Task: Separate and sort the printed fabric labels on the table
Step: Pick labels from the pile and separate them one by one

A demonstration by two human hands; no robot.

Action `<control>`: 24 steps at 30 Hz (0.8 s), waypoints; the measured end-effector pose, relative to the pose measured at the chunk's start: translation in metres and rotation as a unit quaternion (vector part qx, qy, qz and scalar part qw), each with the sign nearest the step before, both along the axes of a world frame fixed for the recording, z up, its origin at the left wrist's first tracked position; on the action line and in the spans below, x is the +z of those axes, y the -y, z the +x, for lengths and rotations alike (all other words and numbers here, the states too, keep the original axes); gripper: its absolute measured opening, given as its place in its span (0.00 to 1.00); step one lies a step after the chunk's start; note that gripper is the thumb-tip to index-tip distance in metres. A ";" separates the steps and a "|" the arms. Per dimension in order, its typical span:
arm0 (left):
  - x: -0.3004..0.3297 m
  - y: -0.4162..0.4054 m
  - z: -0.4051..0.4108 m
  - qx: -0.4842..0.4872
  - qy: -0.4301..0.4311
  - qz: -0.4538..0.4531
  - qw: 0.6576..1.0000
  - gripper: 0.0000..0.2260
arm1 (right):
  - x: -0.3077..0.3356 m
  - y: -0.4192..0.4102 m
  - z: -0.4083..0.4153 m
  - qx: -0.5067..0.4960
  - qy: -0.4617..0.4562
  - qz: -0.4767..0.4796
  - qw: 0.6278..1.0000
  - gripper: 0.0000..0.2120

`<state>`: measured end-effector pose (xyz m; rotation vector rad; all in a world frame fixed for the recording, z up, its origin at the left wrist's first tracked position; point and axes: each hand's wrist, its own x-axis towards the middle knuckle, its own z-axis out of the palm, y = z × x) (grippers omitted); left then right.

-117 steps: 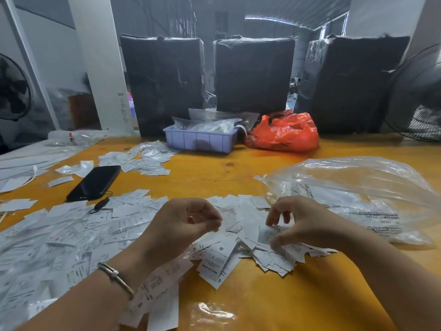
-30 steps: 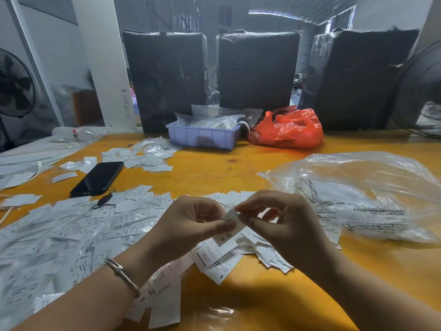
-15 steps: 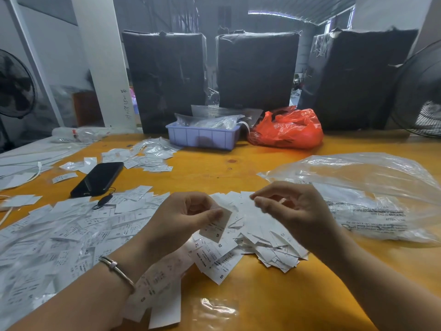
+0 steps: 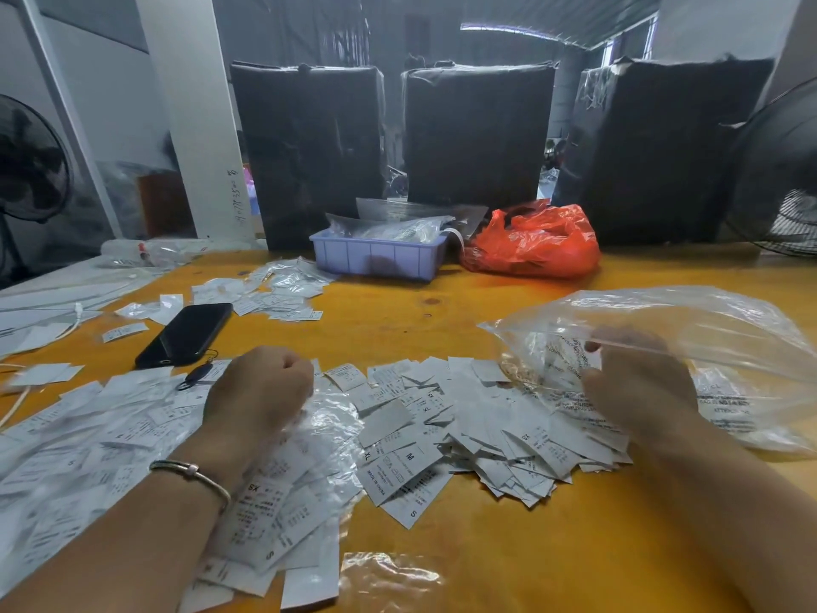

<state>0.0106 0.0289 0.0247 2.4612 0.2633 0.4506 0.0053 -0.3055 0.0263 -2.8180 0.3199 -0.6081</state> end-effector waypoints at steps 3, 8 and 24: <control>-0.002 0.001 -0.001 0.025 -0.050 0.115 0.992 0.10 | -0.001 0.003 0.003 -0.048 -0.080 -0.083 0.992 0.14; -0.004 0.005 -0.004 -0.011 -0.014 0.160 0.987 0.13 | -0.003 0.007 0.008 -0.070 -0.087 -0.067 0.992 0.08; -0.003 0.023 -0.015 -0.184 0.086 -0.012 0.979 0.12 | -0.003 -0.002 0.003 0.044 0.159 0.071 0.984 0.08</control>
